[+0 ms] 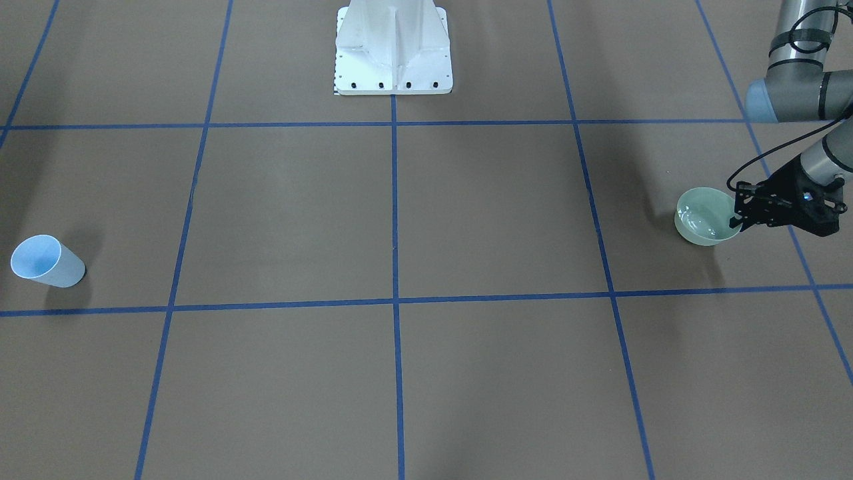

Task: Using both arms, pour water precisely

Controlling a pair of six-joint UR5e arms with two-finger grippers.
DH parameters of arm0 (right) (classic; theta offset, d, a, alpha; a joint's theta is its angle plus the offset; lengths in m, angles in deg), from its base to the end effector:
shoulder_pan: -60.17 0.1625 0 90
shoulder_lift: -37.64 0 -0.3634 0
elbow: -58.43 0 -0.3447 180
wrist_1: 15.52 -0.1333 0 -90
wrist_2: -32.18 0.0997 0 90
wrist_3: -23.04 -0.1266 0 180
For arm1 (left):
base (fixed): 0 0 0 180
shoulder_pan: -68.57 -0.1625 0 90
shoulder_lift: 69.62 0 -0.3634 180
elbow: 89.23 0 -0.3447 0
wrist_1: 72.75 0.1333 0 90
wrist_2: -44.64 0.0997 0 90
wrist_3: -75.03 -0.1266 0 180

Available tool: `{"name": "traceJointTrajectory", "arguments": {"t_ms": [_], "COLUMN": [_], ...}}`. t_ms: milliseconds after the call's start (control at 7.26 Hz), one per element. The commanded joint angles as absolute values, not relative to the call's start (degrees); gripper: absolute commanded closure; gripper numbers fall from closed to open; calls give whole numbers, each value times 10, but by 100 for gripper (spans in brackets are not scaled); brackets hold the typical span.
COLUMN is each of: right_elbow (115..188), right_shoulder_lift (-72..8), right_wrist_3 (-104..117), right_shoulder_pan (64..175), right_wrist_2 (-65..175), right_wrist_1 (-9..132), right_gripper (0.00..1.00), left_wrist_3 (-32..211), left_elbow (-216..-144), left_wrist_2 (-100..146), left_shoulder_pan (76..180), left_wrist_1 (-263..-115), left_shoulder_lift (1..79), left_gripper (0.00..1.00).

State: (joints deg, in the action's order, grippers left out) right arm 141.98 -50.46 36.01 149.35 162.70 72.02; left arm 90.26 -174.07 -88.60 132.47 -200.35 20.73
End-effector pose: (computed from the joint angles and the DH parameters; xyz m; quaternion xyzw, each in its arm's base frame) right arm 0.0446 -0.4525 0.6529 0.0196 -0.3461 -0.1063 0.9319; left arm 0.1691 -0.4511 0.5783 0.1208 0.4233 0.1880 0.8780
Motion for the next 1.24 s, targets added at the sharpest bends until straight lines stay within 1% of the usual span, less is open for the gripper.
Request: {"name": "traceJointTrajectory", "arguments": {"t_ms": [0,138,551,688,826,1101], "right_elbow": [1420,1420,1420,1420,1420,1420], "right_shoulder_lift": [-506,-506,-506,-506,-505,-503], "right_wrist_3": [360,360,360,360,360,360], "right_shoulder_pan": [1493,1493,1493,1493,1493,1493], "right_wrist_2": [1627,1627,1627,1627,1627,1627], "right_wrist_1": [720,720,720,720,720,720], "right_gripper": [1,1,1,1,1,1], "left_wrist_3": [903,903,896,894,835,668], "left_elbow": [-1748,-1751,-1750,-1749,-1751,-1759], "left_wrist_2": [-887,-889,-926,-926,-925,-919], "left_shoulder_pan": [1326,1336,1418,1422,1455,1548], "left_wrist_1": [-2004,-1998,-1977,-1976,-1930,-1760], "left_shoulder_lift": [210,213,215,215,216,255], "left_gripper": [0,0,0,0,0,0]}}
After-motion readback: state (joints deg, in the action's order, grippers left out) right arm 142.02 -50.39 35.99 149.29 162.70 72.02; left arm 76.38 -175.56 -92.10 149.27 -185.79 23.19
